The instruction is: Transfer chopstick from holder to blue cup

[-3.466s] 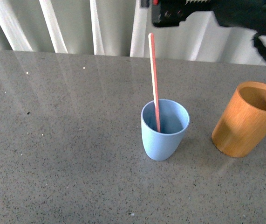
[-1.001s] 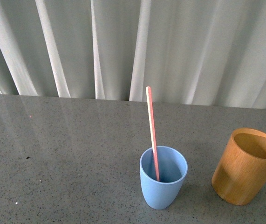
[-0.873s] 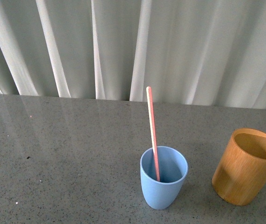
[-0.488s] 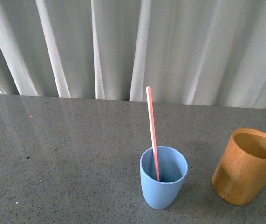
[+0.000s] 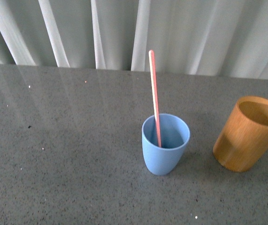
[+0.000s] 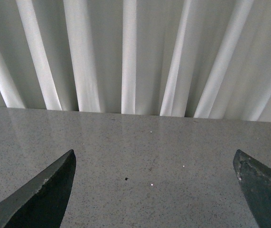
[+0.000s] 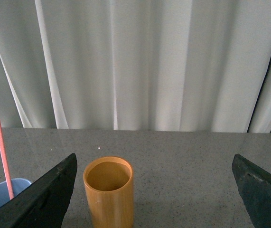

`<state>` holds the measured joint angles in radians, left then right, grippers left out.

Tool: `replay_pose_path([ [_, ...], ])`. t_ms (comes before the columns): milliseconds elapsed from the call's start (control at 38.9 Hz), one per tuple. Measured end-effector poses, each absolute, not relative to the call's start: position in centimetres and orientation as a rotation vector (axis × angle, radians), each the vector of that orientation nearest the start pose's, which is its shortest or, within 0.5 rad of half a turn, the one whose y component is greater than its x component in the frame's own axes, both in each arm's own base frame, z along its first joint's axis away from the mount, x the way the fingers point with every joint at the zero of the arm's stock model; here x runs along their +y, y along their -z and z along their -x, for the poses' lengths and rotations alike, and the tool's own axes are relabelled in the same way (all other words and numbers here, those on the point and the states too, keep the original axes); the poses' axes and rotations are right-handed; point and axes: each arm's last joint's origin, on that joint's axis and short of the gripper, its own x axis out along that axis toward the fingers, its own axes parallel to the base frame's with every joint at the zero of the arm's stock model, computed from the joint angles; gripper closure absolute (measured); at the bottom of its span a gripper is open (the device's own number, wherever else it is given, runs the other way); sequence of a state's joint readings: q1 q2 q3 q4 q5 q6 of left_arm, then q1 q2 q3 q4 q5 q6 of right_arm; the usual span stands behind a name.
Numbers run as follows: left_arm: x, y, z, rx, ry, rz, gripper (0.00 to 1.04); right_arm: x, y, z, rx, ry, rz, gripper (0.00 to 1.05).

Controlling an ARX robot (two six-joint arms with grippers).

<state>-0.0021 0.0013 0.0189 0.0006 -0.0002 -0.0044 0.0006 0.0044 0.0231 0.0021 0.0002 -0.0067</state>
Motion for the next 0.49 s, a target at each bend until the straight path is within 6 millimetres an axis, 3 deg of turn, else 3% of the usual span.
replay_pose_path([
  [488,-0.02,-16.99,-9.66,-0.018,0.002,0.004,0.07,0.01,-17.12,-9.65,-0.021,-0.001,0.006,0.10],
])
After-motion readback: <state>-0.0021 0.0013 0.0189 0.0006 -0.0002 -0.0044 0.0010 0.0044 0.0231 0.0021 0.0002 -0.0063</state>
